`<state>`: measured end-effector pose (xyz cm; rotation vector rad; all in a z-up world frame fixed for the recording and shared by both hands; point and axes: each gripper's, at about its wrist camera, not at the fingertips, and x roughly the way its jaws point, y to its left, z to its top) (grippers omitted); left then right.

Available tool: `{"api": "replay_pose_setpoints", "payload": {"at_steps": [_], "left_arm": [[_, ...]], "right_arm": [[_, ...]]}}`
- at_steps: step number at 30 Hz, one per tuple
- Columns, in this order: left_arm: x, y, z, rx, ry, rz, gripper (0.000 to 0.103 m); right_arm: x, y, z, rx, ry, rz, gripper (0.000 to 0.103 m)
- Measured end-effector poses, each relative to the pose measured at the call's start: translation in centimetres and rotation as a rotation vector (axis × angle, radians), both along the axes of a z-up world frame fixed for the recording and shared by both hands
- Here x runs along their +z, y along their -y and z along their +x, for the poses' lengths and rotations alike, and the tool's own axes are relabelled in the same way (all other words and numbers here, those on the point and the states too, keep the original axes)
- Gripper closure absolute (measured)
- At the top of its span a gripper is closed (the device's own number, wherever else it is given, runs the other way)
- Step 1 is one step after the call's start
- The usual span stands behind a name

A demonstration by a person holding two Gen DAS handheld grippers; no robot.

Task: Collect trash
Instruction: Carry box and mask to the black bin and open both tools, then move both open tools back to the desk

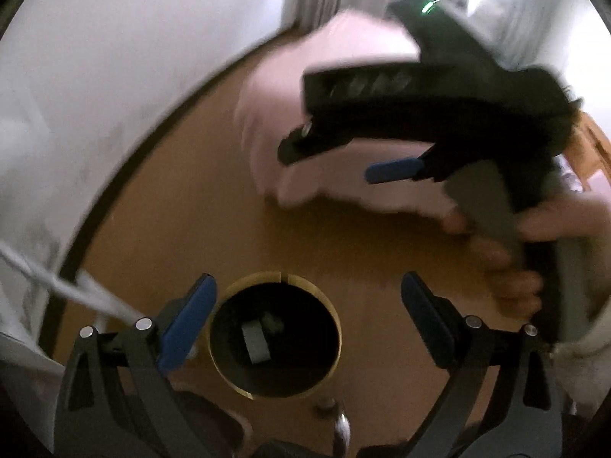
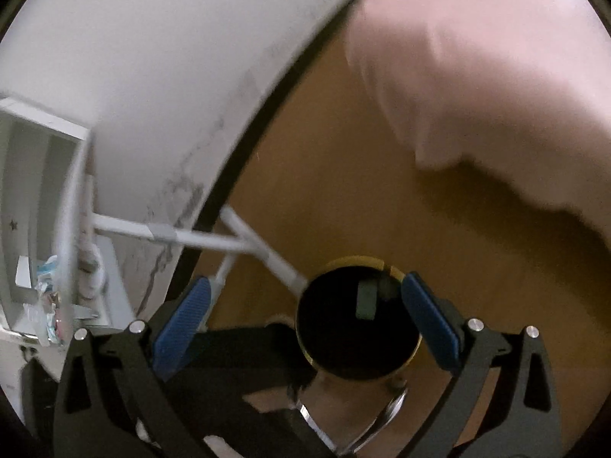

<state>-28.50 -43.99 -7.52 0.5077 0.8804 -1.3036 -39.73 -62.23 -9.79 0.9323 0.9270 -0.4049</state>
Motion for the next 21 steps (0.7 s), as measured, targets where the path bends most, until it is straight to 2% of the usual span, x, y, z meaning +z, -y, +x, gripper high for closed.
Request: {"api": "replay_pose_setpoints", "payload": {"at_steps": [4, 7, 9, 12, 15, 17, 21], "left_arm": [[8.0, -3.6, 0.2, 0.027, 0.068, -0.199, 0.009], [12.9, -7.3, 1.7, 0.110, 0.131, -0.322, 0.009], [15.9, -10.7, 3.1, 0.204, 0.196, -0.408, 0.008], [19.1, -16.2, 5.3, 0.389, 0.273, -0.494, 0.006], [20.3, -21.8, 7.8, 0.513, 0.253, -0.516, 0.006], [20.1, -25.0, 9.4, 0.600, 0.258, -0.497, 0.006], [19.2, -32.8, 12.2, 0.815, 0.326, -0.434, 0.006]], "right_arm": [[7.0, -1.7, -0.9, -0.022, 0.095, -0.157, 0.006], [11.3, -4.4, -1.1, -0.047, 0.202, -0.246, 0.006], [14.3, -7.1, -0.5, -0.044, 0.268, -0.347, 0.006], [17.2, -11.1, 1.1, 0.014, 0.308, -0.472, 0.006], [18.7, -14.9, 3.3, 0.110, 0.335, -0.510, 0.006], [19.5, -17.8, 5.2, 0.177, 0.365, -0.511, 0.006], [21.1, -23.6, 8.8, 0.309, 0.433, -0.526, 0.006]]}}
